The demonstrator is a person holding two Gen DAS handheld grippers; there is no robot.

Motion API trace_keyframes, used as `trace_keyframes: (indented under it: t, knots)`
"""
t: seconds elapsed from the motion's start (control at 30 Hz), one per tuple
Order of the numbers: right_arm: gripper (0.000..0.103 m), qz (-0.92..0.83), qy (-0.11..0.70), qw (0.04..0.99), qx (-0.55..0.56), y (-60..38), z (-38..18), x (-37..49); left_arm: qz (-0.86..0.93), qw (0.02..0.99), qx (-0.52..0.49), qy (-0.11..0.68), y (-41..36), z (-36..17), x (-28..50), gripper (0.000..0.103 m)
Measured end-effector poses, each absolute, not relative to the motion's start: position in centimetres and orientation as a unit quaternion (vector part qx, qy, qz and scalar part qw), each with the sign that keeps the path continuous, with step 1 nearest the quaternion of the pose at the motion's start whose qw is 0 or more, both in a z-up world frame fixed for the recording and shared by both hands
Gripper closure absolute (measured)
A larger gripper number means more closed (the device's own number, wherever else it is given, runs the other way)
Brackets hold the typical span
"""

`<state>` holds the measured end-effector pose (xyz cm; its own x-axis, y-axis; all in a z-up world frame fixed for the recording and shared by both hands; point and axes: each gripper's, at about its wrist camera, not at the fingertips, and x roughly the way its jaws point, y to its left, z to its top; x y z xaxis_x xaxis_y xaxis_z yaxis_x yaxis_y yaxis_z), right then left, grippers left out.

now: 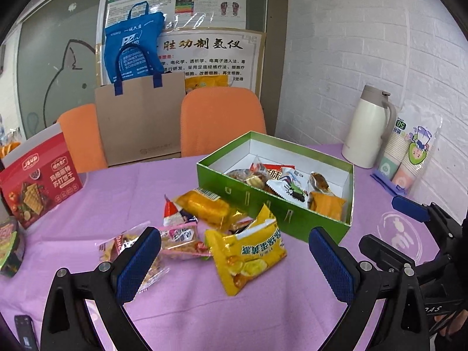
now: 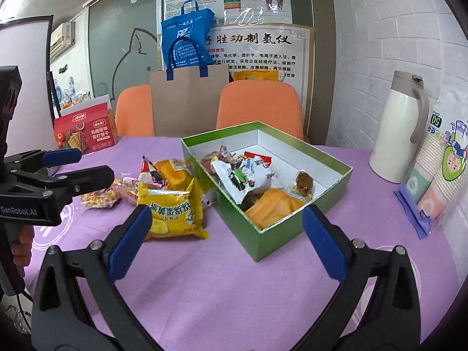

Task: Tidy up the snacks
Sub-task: 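Move both tools back to the yellow chip bag on the table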

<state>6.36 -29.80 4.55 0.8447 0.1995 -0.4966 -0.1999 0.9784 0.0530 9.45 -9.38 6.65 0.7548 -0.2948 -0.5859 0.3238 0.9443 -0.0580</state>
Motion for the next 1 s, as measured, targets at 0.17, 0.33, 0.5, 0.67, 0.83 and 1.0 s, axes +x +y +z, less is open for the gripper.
trace_keyframes:
  t: [0.17, 0.33, 0.5, 0.67, 0.83, 1.0]
  knots:
    - [0.001, 0.114, 0.285, 0.952, 0.0, -28.9, 3.0, 5.6, -0.155, 0.935, 0.012, 0.319, -6.8, 4.9, 7.5, 0.0]
    - [0.001, 0.137, 0.337, 0.931, -0.009, -27.4, 0.5, 6.2, -0.119, 0.93, -0.002, 0.348, -3.0, 1.7, 5.8, 0.0]
    - [0.001, 0.155, 0.366, 0.917, -0.014, -25.1, -0.9, 7.8, -0.118, 0.918, -0.054, 0.374, 0.0, -0.3, 5.1, 0.0]
    - [0.001, 0.158, 0.373, 0.914, -0.02, -22.5, -0.5, 10.2, -0.105, 0.923, -0.058, 0.365, 1.5, -0.4, 4.5, 0.0]
    - [0.001, 0.131, 0.371, 0.919, -0.035, -19.5, -0.4, 13.4, -0.099, 0.925, -0.065, 0.361, 2.8, -0.5, 4.2, 0.0]
    - [0.001, 0.086, 0.396, 0.913, -0.03, -18.5, -2.2, 16.9, -0.101, 0.923, -0.072, 0.365, 3.9, -1.1, 4.2, 0.0]
